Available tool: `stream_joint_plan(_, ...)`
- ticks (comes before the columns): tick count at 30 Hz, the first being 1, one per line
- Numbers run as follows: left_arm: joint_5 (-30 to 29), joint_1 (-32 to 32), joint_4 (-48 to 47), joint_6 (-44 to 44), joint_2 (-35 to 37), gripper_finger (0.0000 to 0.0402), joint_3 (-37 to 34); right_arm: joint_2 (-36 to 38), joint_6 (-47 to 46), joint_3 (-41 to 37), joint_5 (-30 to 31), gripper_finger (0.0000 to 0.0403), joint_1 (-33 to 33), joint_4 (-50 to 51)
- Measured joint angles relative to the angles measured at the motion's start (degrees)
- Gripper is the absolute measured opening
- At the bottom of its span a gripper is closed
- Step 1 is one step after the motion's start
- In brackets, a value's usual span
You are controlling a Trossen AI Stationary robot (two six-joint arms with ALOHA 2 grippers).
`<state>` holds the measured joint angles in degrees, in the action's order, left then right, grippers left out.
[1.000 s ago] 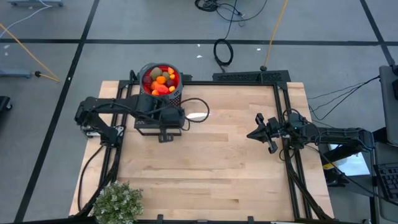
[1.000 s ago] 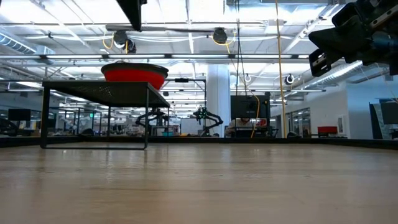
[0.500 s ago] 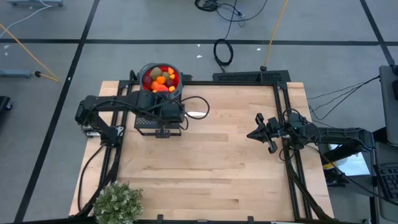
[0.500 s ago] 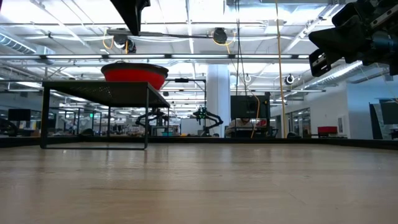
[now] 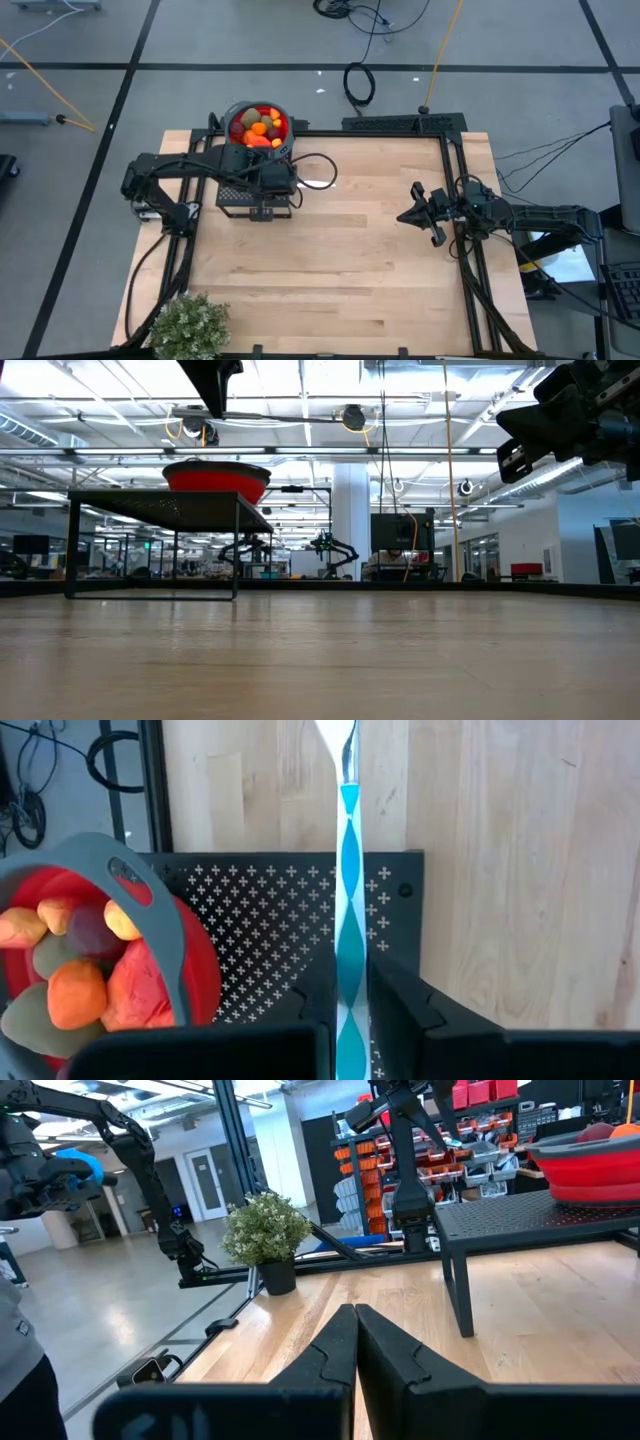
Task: Pick & Place Fruit
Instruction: Put the blue patterned knife on the shelf
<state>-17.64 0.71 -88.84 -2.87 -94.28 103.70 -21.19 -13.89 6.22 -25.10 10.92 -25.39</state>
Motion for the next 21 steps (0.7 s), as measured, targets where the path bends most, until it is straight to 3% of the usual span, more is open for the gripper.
stream_joint_plan(10,0.4,0.0,2.2,0.4,0.0,0.0022,-0.5,0.0,0.0,0.0,0.0,0.0,0.0,0.0)
stream_joint_plan(21,-0.7,0.0,8.9,-0.3,2.8,0.0036,-12.9,0.0,-0.4,0.0,0.1,0.0,0.0,0.0)
